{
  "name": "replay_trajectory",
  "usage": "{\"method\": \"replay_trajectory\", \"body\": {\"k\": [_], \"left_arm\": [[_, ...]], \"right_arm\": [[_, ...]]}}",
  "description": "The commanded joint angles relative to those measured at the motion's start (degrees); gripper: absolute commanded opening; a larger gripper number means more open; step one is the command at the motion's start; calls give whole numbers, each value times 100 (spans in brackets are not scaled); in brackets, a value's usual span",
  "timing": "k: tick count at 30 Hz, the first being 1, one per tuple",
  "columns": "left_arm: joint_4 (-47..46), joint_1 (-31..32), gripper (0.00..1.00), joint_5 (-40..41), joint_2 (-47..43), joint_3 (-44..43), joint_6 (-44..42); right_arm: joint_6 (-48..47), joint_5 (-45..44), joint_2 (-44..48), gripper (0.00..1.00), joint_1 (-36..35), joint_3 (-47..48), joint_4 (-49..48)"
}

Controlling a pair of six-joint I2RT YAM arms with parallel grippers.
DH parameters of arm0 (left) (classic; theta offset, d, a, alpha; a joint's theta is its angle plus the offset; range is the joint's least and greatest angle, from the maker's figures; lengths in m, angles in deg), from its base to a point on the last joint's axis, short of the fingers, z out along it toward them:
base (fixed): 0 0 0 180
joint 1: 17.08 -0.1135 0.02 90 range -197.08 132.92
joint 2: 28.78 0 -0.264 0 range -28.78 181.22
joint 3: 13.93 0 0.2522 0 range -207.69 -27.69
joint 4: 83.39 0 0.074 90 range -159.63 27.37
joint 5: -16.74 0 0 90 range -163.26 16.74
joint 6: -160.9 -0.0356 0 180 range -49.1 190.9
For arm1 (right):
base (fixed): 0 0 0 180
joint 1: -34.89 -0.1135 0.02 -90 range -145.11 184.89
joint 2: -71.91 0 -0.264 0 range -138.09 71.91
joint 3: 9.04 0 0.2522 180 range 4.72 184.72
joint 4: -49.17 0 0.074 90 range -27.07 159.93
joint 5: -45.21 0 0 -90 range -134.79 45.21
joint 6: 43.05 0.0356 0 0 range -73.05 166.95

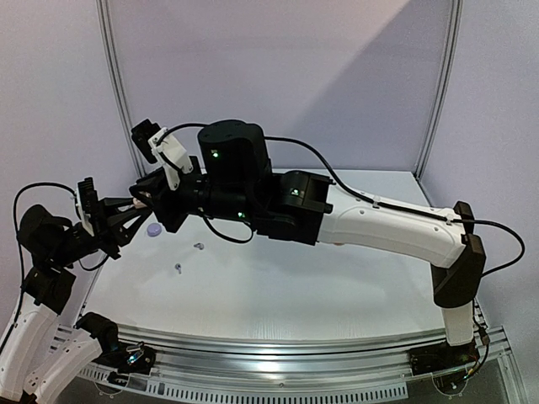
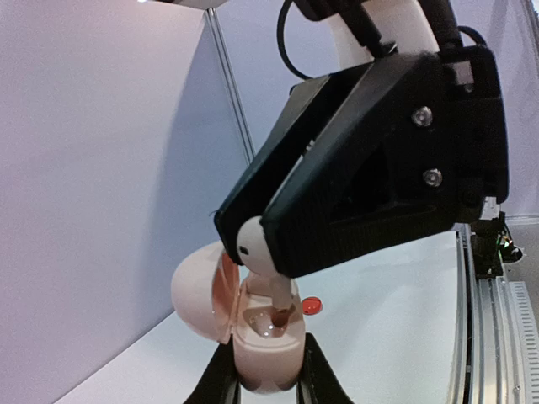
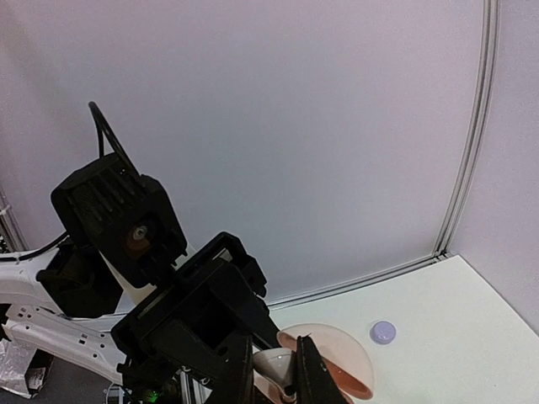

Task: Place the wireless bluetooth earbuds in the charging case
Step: Insert the left earbud into the left side groove of the charging case.

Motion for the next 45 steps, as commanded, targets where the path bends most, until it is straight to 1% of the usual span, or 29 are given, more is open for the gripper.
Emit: {"method": "replay_trajectory", "body": {"k": [1, 7, 13, 15, 17, 30, 35, 39, 45], "left_arm": [[-2, 86, 0, 56, 38, -146, -17], [-8, 91, 0, 87, 20, -144, -9], [-51, 87, 0, 64, 34, -144, -34], [-39, 83, 0, 31, 33, -158, -48], [-14, 90, 0, 18, 30, -164, -57], [107, 88, 0, -77, -15, -187, 66], [89, 91, 0, -148, 2, -164, 130], [77, 87, 0, -213, -1, -125, 428], [59, 91, 0, -214, -3, -31, 750]], "right_arm": [[-55, 14, -198, 0, -26, 155, 128], [-52, -108, -231, 0, -29, 145, 405], [-65, -150, -304, 0, -29, 191, 425], [-55, -235, -343, 8, -24, 213, 415], [-53, -282, -374, 14, -28, 222, 396], [-105, -554, -450, 25, -24, 269, 420], [-123, -628, -453, 33, -24, 276, 343], [-140, -665, -426, 38, -24, 290, 323], [-162, -676, -334, 47, -25, 295, 242]]}}
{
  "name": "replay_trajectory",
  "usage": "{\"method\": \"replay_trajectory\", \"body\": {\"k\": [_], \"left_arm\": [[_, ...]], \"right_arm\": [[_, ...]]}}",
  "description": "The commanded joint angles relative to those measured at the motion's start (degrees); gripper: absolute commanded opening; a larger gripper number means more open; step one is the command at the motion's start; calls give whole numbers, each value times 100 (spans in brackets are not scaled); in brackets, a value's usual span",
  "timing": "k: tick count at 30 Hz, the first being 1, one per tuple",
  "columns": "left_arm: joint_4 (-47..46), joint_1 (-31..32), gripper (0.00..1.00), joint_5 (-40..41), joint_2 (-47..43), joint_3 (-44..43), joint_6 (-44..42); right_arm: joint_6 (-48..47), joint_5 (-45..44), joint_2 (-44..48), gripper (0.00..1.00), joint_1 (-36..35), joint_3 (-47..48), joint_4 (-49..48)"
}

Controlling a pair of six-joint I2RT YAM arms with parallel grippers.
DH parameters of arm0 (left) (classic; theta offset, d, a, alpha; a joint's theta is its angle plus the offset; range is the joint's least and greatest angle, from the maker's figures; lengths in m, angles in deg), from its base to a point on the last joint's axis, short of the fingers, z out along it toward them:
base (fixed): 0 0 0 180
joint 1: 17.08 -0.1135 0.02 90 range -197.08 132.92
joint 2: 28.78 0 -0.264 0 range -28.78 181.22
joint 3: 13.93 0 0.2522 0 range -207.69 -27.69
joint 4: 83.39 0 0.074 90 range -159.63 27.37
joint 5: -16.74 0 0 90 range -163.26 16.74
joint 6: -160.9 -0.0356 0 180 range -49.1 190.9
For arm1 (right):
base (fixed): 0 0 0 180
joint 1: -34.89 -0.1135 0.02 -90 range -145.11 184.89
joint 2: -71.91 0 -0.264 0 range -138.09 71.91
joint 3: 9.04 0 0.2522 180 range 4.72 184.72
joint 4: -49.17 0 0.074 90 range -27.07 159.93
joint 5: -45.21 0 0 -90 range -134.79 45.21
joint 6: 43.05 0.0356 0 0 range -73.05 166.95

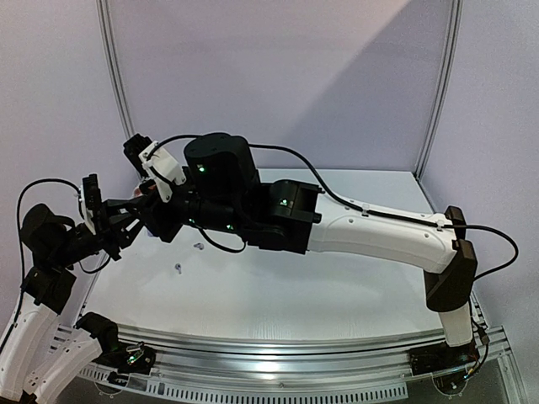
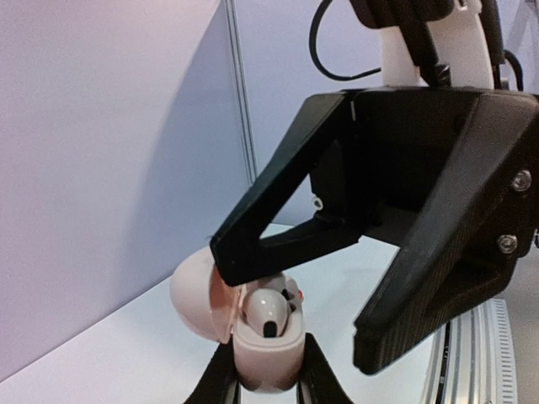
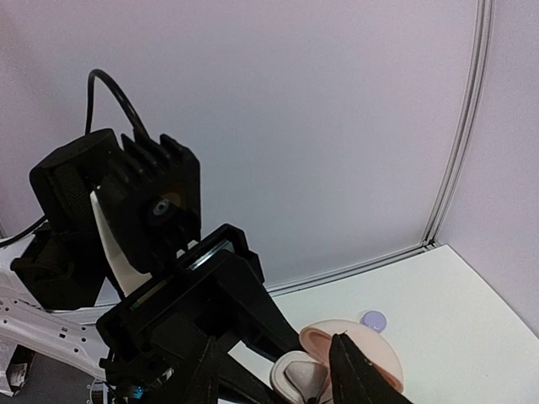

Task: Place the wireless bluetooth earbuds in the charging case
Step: Insert the left earbud into the left side groove of the charging case, then close the charging case with the earbuds.

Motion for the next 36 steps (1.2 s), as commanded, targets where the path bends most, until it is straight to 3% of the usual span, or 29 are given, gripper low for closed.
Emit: {"method": "replay_trajectory", "body": {"k": [1, 8, 15, 18, 23, 26, 31, 36], "left_arm": [[-265, 87, 0, -221, 2, 6, 338], [-229, 84, 0, -204, 80, 121, 518], [314, 84, 0, -131, 108, 221, -129], [925, 88, 0, -129, 76, 183, -1098], [2208, 83, 0, -107, -75, -53, -4004], [2705, 88, 0, 61, -173, -125, -5197], [3170, 82, 0, -155, -231, -234, -5843], [3414, 94, 0, -268, -272, -256, -6281]], "right_arm": [[-26, -252, -42, 48, 61, 109, 50], [19, -145, 166, 55, 62, 103, -76], [32, 630, 527, 56, 66, 85, -325], [179, 560, 754, 57, 84, -87, -367], [1101, 175, 794, 53, 415, -240, 199], [1640, 204, 577, 51, 538, -172, 671], [2103, 1193, -88, 50, 646, 346, 1261], [2336, 1674, -513, 39, 651, 508, 1432]]}}
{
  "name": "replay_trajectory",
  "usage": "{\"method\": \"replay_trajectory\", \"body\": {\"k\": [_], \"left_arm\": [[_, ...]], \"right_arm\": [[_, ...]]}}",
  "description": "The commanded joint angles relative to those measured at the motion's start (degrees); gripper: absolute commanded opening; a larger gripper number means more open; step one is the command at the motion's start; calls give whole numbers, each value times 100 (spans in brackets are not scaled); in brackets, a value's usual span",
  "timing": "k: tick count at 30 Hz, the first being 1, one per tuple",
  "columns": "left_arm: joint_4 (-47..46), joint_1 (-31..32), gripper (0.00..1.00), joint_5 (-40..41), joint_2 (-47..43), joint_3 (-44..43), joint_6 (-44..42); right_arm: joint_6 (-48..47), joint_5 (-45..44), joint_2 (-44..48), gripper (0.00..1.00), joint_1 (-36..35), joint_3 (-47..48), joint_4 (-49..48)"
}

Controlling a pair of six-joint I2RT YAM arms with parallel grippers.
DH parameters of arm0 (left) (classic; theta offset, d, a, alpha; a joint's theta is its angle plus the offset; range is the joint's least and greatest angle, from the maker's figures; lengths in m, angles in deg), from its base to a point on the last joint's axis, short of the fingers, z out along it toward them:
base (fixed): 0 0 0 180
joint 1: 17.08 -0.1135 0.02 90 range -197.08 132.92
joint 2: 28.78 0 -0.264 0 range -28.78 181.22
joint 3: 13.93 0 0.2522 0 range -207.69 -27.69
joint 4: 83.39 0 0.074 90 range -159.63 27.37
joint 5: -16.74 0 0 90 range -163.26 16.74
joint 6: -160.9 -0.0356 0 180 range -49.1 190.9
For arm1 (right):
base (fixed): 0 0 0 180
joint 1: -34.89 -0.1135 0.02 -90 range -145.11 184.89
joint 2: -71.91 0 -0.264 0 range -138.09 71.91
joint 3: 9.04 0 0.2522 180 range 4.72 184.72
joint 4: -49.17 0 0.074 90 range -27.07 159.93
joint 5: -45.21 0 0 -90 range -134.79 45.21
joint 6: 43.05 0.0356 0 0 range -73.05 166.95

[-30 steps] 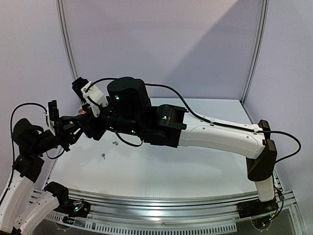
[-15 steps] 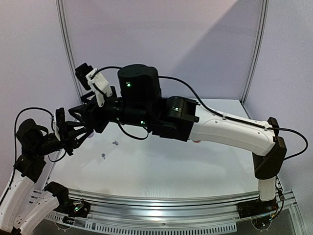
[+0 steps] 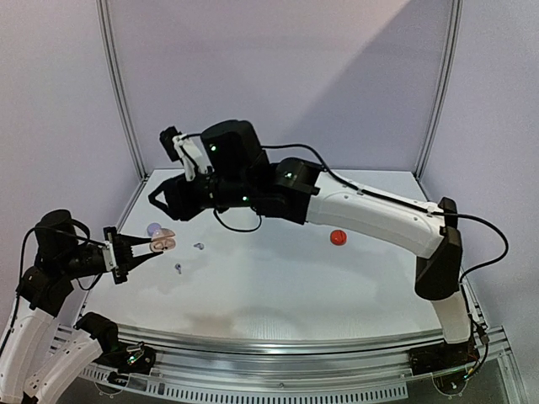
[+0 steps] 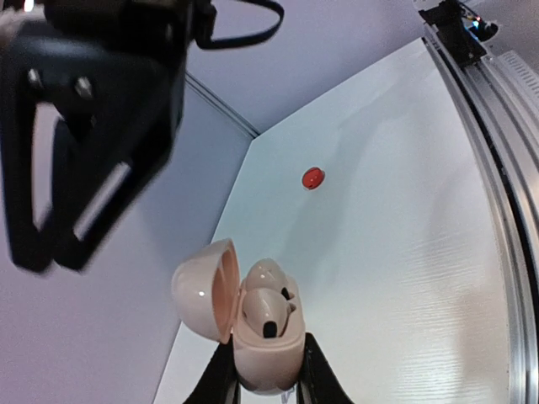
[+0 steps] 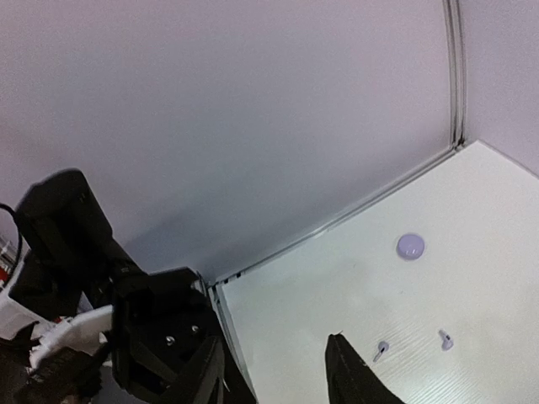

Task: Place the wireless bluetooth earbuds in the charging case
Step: Close the charging case with the earbuds, then pass from the left arm to the right

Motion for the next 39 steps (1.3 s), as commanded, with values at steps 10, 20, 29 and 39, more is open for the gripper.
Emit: {"method": "replay_trajectory", "body": {"k": [10, 20, 29, 39], "left_arm": [[228, 72, 0, 410, -51, -72, -564], [101, 69, 0, -503, 357, -271, 2012], [-2952, 65, 0, -1816, 439, 413, 6826], [-3627, 58, 0, -1932, 648, 56, 7610]], "right_arm": [[-91, 1002, -311, 21, -190, -208, 765], [-163, 442, 574, 43, -5, -908, 489], [-375, 1234, 2029, 67, 151, -2921, -1709], [-813, 1705, 1466, 61, -73, -2498, -1276]]}}
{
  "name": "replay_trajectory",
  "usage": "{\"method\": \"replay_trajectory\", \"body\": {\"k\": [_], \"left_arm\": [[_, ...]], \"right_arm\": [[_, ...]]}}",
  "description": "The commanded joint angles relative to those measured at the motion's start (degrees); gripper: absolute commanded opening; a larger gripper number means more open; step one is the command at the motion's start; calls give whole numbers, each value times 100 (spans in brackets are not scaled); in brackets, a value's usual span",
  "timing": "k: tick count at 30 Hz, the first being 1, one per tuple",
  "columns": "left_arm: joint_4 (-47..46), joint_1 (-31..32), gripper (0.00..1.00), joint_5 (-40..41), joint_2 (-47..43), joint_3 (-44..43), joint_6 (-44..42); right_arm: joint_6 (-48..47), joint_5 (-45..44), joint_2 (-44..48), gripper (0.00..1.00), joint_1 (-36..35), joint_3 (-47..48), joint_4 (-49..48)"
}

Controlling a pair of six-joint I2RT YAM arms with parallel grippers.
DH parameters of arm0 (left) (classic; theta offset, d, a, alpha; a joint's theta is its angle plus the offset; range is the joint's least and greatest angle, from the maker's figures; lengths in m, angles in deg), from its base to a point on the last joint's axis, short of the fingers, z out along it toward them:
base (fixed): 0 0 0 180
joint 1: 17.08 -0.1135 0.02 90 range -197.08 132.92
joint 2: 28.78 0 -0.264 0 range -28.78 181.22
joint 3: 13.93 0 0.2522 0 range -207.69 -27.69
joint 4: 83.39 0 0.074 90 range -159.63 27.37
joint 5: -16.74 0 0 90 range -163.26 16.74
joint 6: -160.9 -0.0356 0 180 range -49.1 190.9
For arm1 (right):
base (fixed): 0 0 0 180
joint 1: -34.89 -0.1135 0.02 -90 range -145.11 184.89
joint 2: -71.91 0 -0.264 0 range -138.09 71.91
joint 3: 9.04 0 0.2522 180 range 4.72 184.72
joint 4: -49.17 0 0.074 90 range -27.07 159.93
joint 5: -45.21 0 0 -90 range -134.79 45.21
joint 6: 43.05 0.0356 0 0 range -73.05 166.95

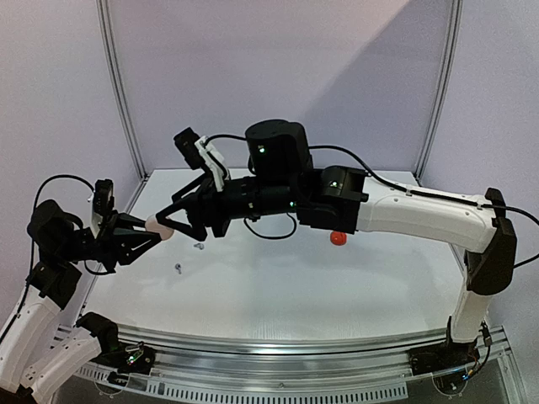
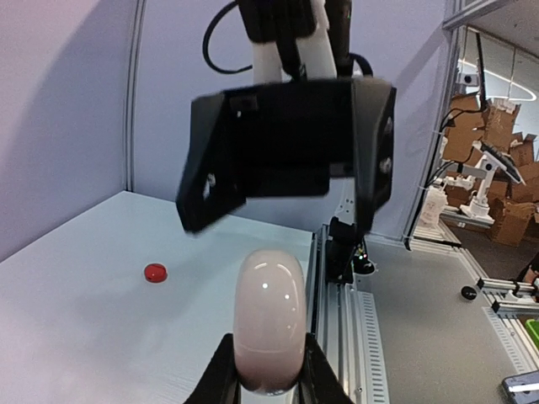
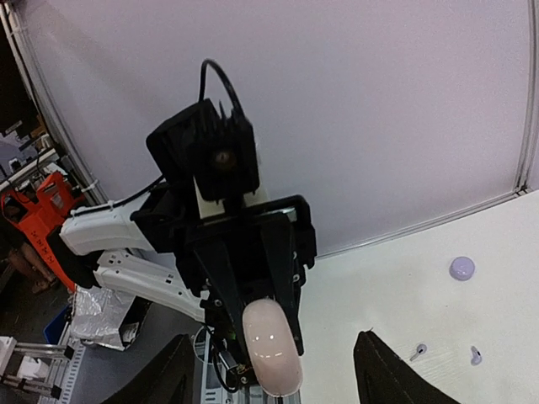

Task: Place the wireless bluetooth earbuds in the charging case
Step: Pass from the left arm to the right, then place the charging case with the earbuds at the center of the board.

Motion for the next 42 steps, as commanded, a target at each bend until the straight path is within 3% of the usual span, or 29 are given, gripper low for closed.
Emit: {"method": "replay_trajectory", "body": {"k": [1, 4, 10, 16, 19, 20, 22, 23, 24, 28, 32, 36, 42], "left_arm": [[-411, 33, 0, -152, 42, -196, 504], [-440, 39, 0, -113, 51, -168, 570], [-534, 40, 0, -147, 55, -153, 584], [-461, 29, 0, -148, 11, -152, 531], [-395, 25, 0, -95, 9, -150, 490], [-331, 31, 7, -14, 10, -152, 471], [-118, 22, 52, 229, -2, -169, 446], [-45, 16, 90, 331, -6, -175, 420], [24, 16, 98, 403, -15, -178, 370], [468, -34, 99, 780, -68, -265, 71], [1435, -89, 99, 1897, -98, -467, -380], [2252, -194, 99, 3334, -33, -683, -814], [2902, -367, 99, 4140, 300, -826, -1118]], "right_arm": [[-166, 289, -295, 56, -68, 164, 31], [-7, 445, -361, 43, -74, 169, -128], [114, 445, -410, 27, -87, 161, -203], [146, 550, -436, 0, -89, 195, -260], [149, 563, -434, 0, -81, 192, -257], [149, 550, -424, 0, -79, 181, -255], [173, 501, -387, 0, -51, 155, -252], [188, 470, -365, 0, -28, 127, -250], [249, 409, -348, 0, 2, 67, -246], [496, 63, -180, 0, 237, -287, -148], [1222, -149, 55, 0, 863, -1096, 127], [2392, -39, 157, 0, 1742, -2168, 444], [3404, 796, 31, 0, 2691, -3358, -40]]}}
